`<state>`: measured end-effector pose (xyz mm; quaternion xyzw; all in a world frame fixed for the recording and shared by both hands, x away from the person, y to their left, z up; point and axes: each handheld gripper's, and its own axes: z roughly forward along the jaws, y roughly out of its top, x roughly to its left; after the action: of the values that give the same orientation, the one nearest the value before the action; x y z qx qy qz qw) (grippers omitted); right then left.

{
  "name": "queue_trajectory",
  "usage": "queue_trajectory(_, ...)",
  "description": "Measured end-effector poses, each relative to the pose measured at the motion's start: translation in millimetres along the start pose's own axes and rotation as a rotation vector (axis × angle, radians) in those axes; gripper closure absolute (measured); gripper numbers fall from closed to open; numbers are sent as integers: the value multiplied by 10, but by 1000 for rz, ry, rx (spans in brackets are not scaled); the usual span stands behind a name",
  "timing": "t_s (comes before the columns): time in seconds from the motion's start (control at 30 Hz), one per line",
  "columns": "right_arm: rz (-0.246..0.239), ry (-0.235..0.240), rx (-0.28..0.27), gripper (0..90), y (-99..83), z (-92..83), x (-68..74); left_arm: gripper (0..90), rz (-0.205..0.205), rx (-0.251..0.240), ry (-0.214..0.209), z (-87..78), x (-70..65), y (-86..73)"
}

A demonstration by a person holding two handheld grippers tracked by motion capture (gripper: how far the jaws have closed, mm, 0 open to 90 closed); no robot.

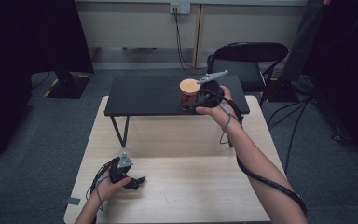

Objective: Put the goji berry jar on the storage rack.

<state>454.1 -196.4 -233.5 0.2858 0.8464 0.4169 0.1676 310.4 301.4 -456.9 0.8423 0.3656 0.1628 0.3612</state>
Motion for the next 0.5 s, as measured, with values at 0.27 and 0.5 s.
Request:
queue_trajectory(0.27, -4, 24, -2, 6, -199, -194, -5, 0, 5, 4, 0, -2, 3, 6)
queue_trajectory(0.5, 4, 70, -20, 3, -442, -381, 4, 0, 5, 4, 0, -2, 3, 7)
